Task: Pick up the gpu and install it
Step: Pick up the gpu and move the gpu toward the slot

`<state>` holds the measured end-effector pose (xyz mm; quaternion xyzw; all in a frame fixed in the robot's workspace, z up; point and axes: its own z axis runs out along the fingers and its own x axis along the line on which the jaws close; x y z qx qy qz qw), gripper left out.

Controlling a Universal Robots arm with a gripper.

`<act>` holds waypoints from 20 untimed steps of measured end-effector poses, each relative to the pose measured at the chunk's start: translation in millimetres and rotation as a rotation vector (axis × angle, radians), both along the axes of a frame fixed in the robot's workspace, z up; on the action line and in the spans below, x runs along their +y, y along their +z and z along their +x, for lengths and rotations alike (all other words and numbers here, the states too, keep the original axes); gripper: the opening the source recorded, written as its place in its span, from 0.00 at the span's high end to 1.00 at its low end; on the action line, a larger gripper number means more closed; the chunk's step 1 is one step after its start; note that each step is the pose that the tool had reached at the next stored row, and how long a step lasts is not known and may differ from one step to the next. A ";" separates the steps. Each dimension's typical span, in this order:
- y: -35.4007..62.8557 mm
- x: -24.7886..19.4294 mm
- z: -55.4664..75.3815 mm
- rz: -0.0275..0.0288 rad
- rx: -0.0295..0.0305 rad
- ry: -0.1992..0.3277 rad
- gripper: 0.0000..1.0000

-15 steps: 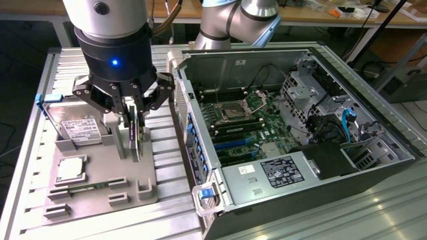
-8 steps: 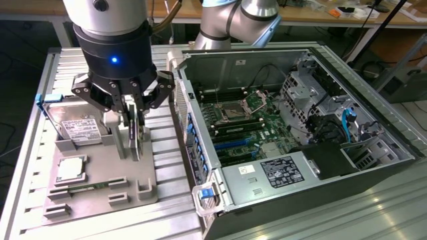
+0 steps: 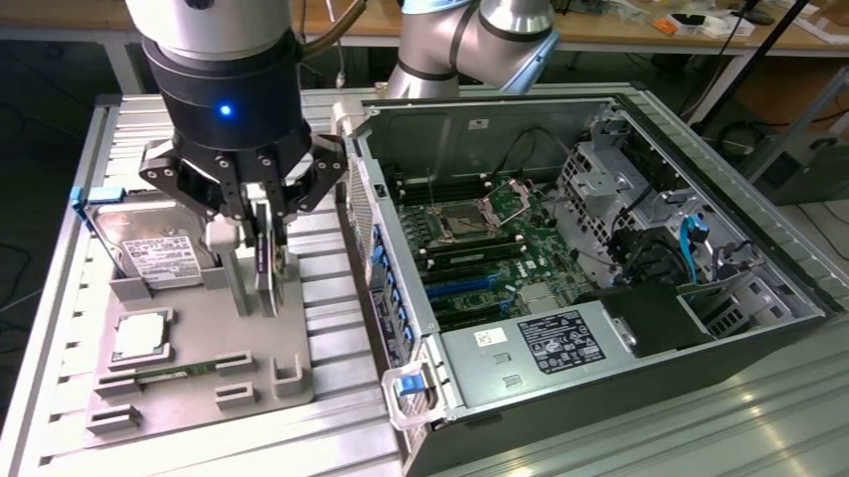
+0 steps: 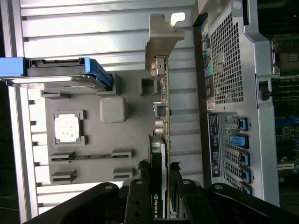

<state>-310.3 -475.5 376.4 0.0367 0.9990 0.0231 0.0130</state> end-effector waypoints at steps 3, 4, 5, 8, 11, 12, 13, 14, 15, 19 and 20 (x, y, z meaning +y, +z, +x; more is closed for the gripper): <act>2.3 0.0 0.0 0.0000 0.0001 0.000 0.73; 3.0 0.0 0.0 0.0000 0.0000 0.000 0.73; 3.9 0.0 0.0 0.0001 0.0001 0.000 0.73; 6.7 0.0 0.0 -0.0001 0.0000 0.000 0.73; 9.4 0.0 0.0 0.0001 0.0001 0.000 0.73; 10.2 0.0 0.0 0.0000 0.0000 0.000 0.73; 11.2 0.0 0.0 0.0000 0.0001 0.000 0.73; 12.1 0.0 0.0 -0.0001 0.0000 0.000 0.73; 12.9 0.0 0.0 -0.0001 0.0000 0.000 0.73; 16.9 0.0 0.0 0.0000 0.0001 0.000 0.73; 17.9 0.0 0.0 0.0001 0.0000 0.000 0.73</act>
